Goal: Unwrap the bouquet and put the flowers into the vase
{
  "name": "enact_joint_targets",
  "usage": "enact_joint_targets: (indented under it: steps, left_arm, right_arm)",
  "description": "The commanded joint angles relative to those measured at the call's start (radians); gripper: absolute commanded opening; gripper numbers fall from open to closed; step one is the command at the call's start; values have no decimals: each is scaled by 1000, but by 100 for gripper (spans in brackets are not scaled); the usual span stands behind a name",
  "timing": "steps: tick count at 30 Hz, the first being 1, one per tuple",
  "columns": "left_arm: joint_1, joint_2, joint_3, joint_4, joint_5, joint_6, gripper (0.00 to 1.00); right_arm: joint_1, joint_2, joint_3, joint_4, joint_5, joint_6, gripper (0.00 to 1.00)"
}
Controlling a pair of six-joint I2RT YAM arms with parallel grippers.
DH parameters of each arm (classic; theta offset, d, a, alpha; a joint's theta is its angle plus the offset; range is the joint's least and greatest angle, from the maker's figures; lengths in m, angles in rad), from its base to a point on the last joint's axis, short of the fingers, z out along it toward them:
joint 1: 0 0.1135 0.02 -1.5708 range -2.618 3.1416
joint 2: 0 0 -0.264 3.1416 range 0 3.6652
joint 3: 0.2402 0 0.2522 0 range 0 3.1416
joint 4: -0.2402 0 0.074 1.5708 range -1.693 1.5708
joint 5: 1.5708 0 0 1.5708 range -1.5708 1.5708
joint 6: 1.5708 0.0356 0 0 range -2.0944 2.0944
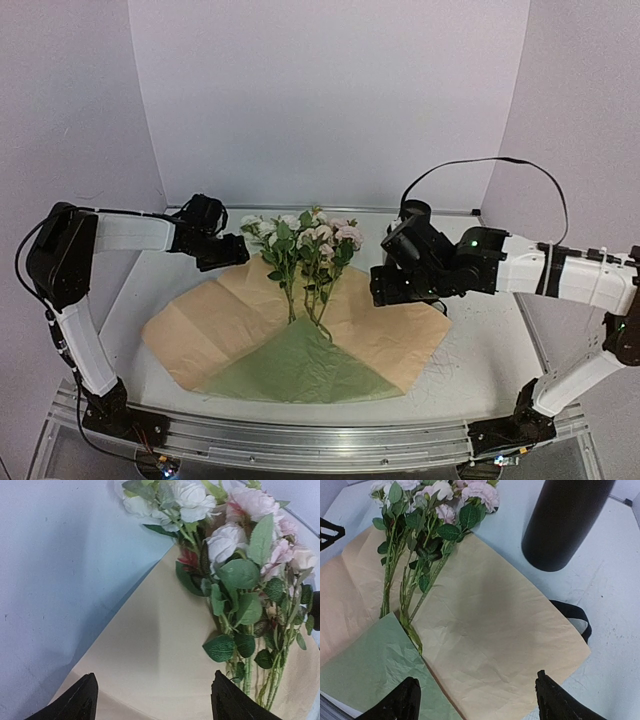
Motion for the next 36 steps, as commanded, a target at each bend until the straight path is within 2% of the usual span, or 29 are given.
enact_joint_targets:
  steps: [1,4,6,14,20,21,26,28,32,36]
  left_arm:
    - [10,51,76,-76,-40,104,83]
    - [10,99,114,-96,-76,147,88]
    - [10,138,149,-113,-80,180,88]
    - [14,304,325,-218,-77,261,74]
    - [36,352,385,-264,-66,258,72]
    - [43,354,389,-265,-49,258,70]
    - [97,373,403,-265,248,243,61]
    - [111,380,407,-265,319,233,60]
    - [116,401,412,-269,400,227,60]
    - [116,418,416,-274,426,224,51]
  right_arm:
    - [-74,75,11,130,-185,-150,80]
    - [-107,130,2,181,-229,-154,81]
    - [-119,145,-14,223,-263,-159,82]
    - [-152,207,-16,290,-348,-197,82]
    - [-177,230,-15,294,-388,-217,83]
    - [-181,234,-15,297,-395,-217,83]
    - [-185,266,-8,310,-435,-211,83]
    - [-185,283,-9,320,-459,-204,82]
    - [-186,325,1,329,-514,-189,80]
    - [-185,340,3,366,-535,-180,79]
